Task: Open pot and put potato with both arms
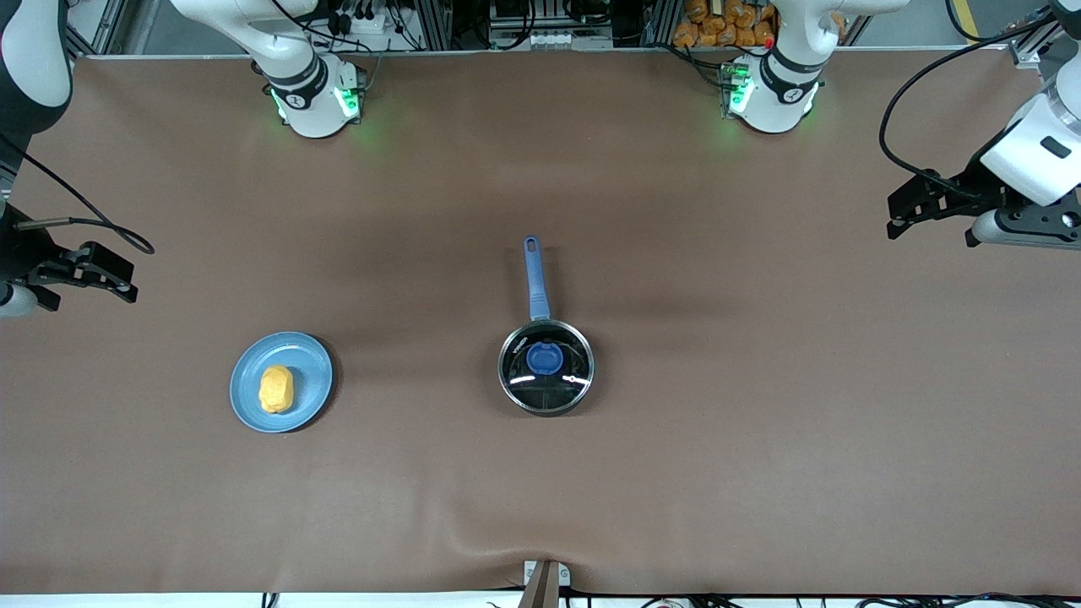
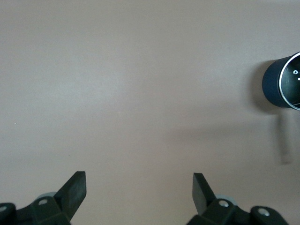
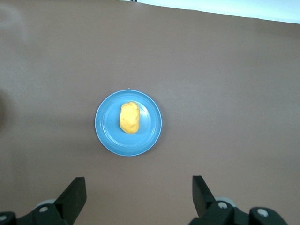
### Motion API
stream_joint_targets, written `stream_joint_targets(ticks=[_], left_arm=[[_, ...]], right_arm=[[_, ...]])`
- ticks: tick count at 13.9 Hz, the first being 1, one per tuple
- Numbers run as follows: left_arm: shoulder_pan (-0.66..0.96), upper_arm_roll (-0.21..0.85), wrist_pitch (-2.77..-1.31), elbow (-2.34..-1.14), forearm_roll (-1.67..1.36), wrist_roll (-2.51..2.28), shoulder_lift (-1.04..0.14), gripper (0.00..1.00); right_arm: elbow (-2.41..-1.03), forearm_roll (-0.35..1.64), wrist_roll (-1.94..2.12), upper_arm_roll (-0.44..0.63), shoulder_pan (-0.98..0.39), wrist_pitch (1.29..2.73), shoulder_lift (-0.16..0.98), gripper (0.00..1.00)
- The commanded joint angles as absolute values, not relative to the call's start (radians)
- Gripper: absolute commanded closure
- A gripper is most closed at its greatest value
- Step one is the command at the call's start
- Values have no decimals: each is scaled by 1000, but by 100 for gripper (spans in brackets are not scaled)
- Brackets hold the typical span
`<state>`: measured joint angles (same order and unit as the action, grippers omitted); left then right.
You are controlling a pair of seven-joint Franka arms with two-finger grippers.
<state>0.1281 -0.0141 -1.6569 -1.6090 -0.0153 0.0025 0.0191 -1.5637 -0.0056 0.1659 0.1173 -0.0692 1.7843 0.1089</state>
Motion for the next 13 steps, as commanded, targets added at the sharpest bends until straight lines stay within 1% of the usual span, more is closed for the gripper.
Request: stream_joint_targets(ticks=[1, 8, 10, 13], left_arm=[[129, -15, -1657, -1611, 9, -3, 46, 0], [121, -23, -1660, -1606, 9, -114, 45, 0], [106, -15, -1660, -1600, 9, -104, 41, 0], [106, -15, -1658, -1589, 9, -100, 37, 0]], right_arm=[[-1566, -25, 167, 103, -55, 1786, 104, 0], [-1575, -23, 169, 104, -45, 1781, 112, 0], [-1578, -15, 167, 104, -44, 1790, 142, 0], [-1578, -6, 169, 103, -43, 1874, 227, 0]])
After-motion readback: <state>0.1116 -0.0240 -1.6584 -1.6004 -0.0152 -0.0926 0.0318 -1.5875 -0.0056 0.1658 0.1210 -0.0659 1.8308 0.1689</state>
